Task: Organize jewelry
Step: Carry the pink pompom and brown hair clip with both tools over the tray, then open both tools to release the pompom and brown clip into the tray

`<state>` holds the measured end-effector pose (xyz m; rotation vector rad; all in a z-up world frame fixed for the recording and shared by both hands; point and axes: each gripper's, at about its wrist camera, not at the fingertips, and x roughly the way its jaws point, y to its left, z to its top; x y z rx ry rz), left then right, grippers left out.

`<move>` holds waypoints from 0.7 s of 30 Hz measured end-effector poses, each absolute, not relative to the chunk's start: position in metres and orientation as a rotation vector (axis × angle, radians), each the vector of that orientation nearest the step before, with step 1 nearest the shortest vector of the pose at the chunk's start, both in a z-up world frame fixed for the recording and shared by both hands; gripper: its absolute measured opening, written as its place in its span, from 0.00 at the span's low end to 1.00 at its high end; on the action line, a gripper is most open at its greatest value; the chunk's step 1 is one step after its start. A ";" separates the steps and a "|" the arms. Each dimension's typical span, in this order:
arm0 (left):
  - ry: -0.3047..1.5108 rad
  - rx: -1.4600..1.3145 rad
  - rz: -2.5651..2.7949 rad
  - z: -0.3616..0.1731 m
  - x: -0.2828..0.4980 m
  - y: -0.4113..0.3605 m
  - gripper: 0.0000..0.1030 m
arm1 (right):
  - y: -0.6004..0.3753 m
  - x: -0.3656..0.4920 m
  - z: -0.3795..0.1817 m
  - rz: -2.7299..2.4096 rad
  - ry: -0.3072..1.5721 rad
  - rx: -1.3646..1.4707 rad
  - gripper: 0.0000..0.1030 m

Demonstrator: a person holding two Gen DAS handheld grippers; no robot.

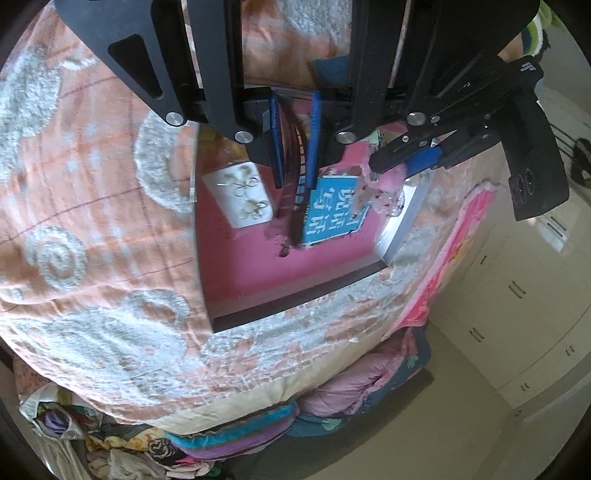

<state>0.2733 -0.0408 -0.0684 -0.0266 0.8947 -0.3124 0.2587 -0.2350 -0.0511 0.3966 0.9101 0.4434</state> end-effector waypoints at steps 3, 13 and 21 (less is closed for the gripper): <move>0.897 -0.027 -0.307 -0.069 0.273 -0.042 0.28 | -0.241 0.255 -0.046 0.425 0.887 0.398 0.33; 0.876 -0.015 -0.279 -0.056 0.267 -0.043 0.44 | -0.253 0.224 -0.010 0.386 0.765 0.345 0.61; 0.823 -0.007 -0.249 -0.030 0.251 -0.040 0.62 | -0.258 0.196 0.022 0.375 0.669 0.319 0.82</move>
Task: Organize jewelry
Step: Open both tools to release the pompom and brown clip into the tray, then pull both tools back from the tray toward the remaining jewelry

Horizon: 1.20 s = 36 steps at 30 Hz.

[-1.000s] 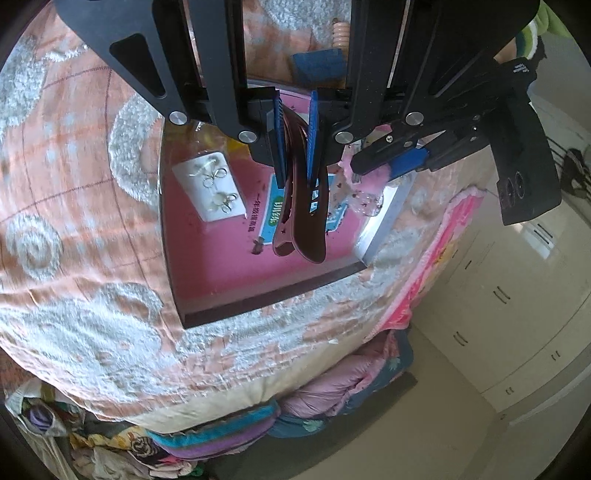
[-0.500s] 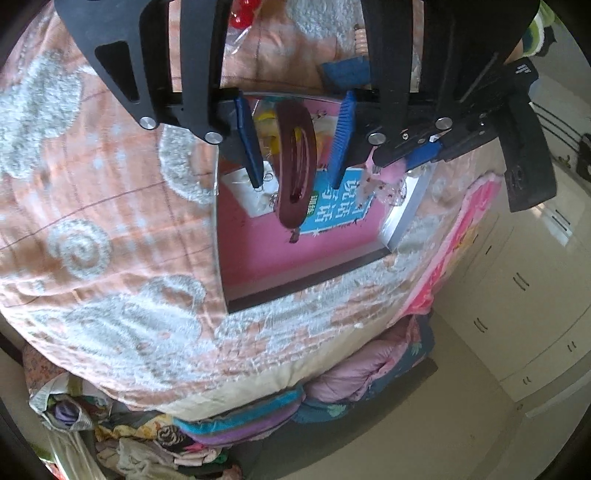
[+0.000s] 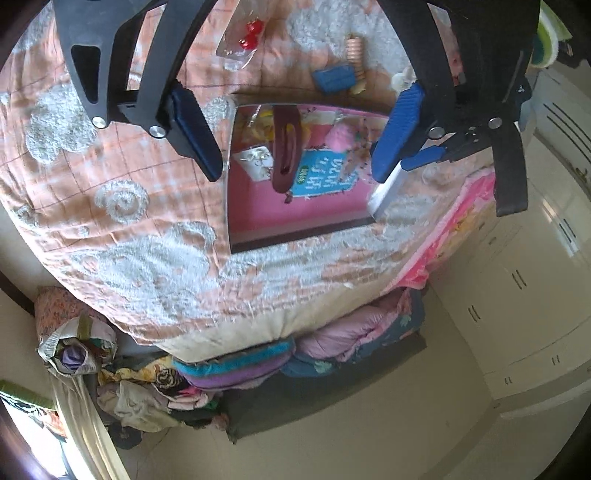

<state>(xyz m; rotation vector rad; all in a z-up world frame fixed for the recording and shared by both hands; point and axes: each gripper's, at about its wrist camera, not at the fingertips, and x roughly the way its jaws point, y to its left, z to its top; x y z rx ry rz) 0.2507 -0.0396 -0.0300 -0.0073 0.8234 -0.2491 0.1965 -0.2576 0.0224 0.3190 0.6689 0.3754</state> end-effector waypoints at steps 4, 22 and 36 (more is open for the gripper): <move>0.782 -0.009 -0.226 -0.011 0.238 -0.036 0.80 | -0.260 0.181 0.041 0.362 0.613 0.294 0.87; 0.670 -0.009 -0.230 0.034 0.174 -0.040 0.91 | -0.293 0.092 0.101 0.255 0.437 0.194 0.94; 0.667 0.017 -0.247 0.038 0.130 -0.048 0.91 | -0.319 0.042 0.109 0.223 0.402 0.205 0.95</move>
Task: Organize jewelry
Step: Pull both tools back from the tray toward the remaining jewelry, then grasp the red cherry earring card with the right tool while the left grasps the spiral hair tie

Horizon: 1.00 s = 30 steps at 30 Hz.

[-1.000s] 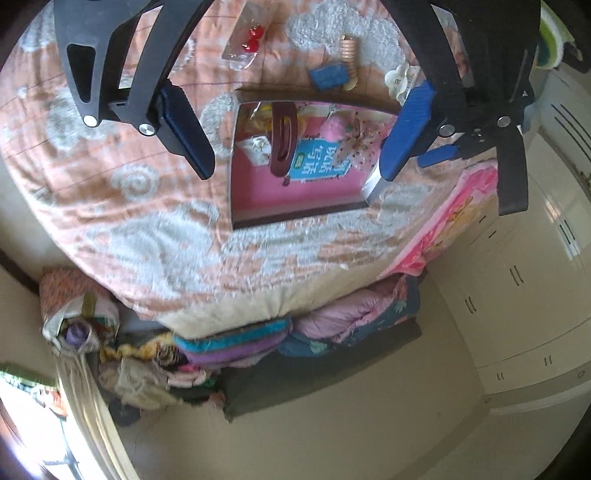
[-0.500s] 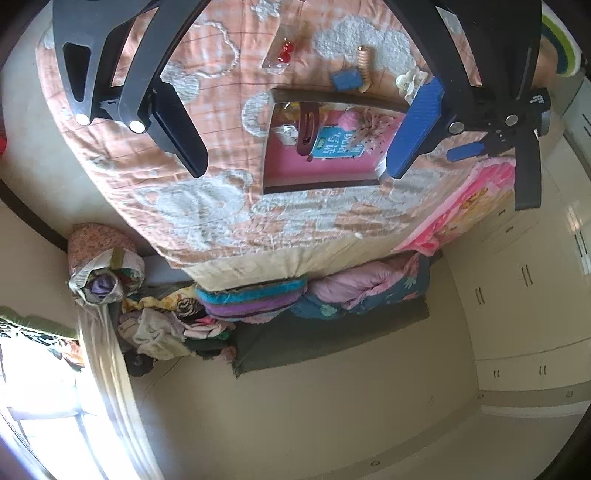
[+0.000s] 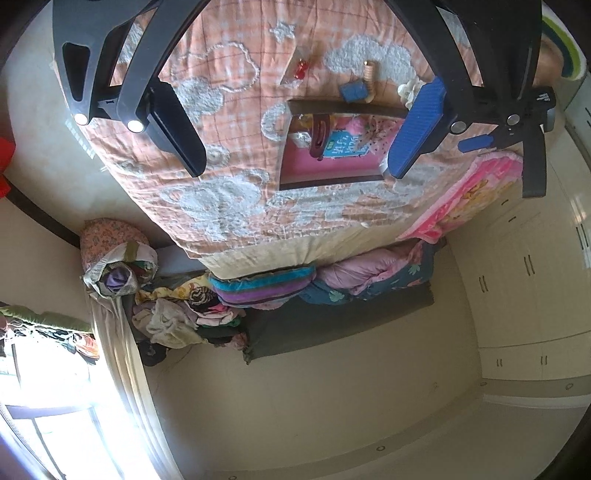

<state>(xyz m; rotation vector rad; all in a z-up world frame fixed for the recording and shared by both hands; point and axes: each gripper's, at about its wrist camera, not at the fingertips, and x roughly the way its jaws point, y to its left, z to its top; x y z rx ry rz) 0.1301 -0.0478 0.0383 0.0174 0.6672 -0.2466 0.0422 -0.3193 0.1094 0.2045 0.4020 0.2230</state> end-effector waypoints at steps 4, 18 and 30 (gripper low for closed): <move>0.682 0.016 -0.248 0.031 0.121 -0.051 0.91 | -0.321 0.034 0.106 0.228 0.411 0.204 0.96; 0.751 0.059 -0.259 -0.005 0.109 -0.066 0.91 | -0.309 0.030 0.061 0.246 0.529 0.155 0.96; 0.835 0.063 -0.237 -0.047 0.122 -0.062 0.91 | -0.284 0.048 0.007 0.281 0.672 0.098 0.96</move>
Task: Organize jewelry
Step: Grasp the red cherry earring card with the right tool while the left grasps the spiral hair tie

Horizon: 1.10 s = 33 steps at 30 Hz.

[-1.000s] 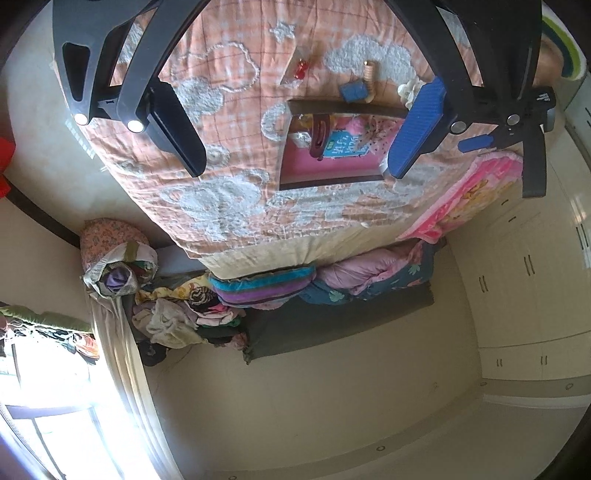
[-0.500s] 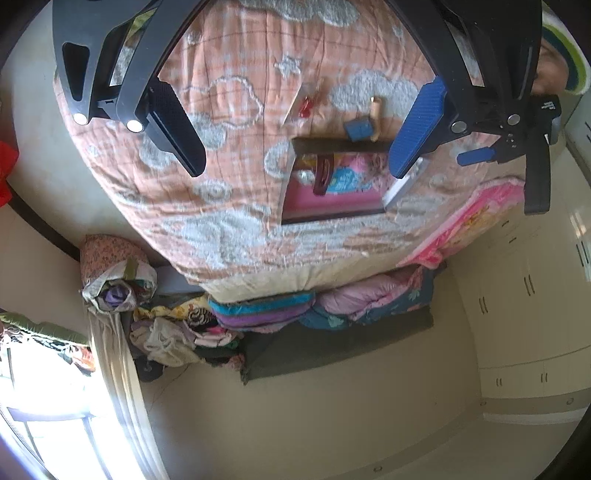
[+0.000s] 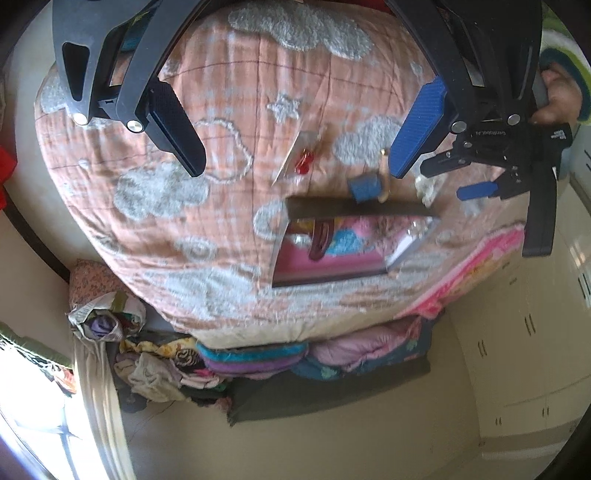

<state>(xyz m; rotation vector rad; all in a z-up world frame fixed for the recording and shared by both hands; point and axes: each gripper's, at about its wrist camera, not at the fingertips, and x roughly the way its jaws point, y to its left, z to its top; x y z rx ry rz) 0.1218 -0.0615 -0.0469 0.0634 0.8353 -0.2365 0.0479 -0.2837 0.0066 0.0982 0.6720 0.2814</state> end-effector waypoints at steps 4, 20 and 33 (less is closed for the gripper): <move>0.863 0.068 -0.238 -0.060 0.127 -0.061 0.91 | -0.273 0.062 -0.012 0.290 0.713 0.074 0.96; 0.941 0.052 -0.272 -0.097 0.149 -0.070 0.91 | -0.270 0.124 -0.080 0.314 0.894 0.164 0.84; 0.969 0.039 -0.282 -0.114 0.169 -0.074 0.68 | -0.255 0.140 -0.097 0.410 0.946 0.208 0.26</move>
